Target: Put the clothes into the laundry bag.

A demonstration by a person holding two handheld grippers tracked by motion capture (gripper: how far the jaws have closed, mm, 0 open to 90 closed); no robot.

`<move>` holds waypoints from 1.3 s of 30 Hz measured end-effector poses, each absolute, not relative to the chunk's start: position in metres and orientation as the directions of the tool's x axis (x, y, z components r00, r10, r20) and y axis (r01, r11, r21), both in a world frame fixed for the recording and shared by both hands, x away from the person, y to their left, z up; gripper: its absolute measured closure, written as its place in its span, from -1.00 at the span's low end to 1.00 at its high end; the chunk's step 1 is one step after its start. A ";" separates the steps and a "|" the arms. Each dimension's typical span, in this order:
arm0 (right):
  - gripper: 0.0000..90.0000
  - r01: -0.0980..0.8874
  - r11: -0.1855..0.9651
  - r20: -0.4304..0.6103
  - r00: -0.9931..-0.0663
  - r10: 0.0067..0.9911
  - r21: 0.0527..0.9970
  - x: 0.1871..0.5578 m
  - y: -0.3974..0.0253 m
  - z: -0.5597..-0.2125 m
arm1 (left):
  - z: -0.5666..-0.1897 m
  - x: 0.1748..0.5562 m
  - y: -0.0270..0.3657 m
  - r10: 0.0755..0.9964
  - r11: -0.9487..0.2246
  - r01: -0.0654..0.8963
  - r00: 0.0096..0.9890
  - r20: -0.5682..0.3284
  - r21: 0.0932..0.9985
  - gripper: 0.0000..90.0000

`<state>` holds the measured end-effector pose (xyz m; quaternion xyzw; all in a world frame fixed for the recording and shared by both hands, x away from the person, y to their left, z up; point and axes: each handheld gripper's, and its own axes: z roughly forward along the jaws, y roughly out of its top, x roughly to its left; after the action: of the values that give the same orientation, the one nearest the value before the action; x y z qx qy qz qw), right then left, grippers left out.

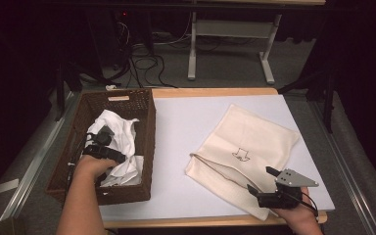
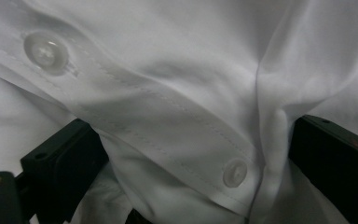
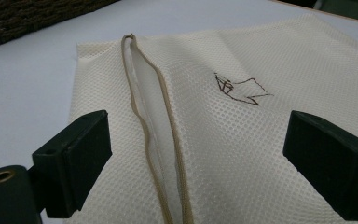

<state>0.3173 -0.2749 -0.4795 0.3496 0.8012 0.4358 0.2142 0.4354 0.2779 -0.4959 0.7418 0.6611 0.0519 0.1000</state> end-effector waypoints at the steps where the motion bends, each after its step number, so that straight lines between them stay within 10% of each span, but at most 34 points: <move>1: -0.81 0.375 0.379 -0.041 -0.663 0.747 0.846 0.318 -0.274 -0.480 | -0.496 0.435 0.277 0.991 -0.109 0.969 0.122 -0.047 0.222 -0.75; 7: -0.77 0.374 0.383 -0.042 -0.668 0.743 0.844 0.316 -0.272 -0.479 | -0.492 0.433 0.277 0.988 -0.128 0.959 0.147 -0.057 0.255 -0.43; 12: -0.76 0.381 0.390 -0.041 -0.670 0.742 0.838 0.317 -0.271 -0.479 | -0.487 0.429 0.272 0.975 -0.183 0.934 0.213 -0.067 0.305 0.48; 16: -0.75 0.375 0.392 -0.047 -0.670 0.741 0.840 0.317 -0.271 -0.479 | -0.486 0.427 0.269 0.971 -0.205 0.924 0.232 -0.048 0.324 0.72; 28: -0.72 0.366 0.390 -0.048 -0.674 0.737 0.845 0.315 -0.271 -0.477 | -0.437 0.404 0.265 0.965 -0.246 0.798 0.253 0.064 0.550 0.80; 39: -0.69 0.359 0.389 -0.055 -0.672 0.739 0.848 0.314 -0.271 -0.477 | -0.394 0.351 0.256 0.977 -0.167 0.458 0.198 0.083 0.873 0.80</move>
<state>0.3142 -0.2714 -0.4772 0.3411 0.8043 0.4346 0.2187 0.3507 0.2558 -0.3944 0.6792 0.5279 0.3494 0.3713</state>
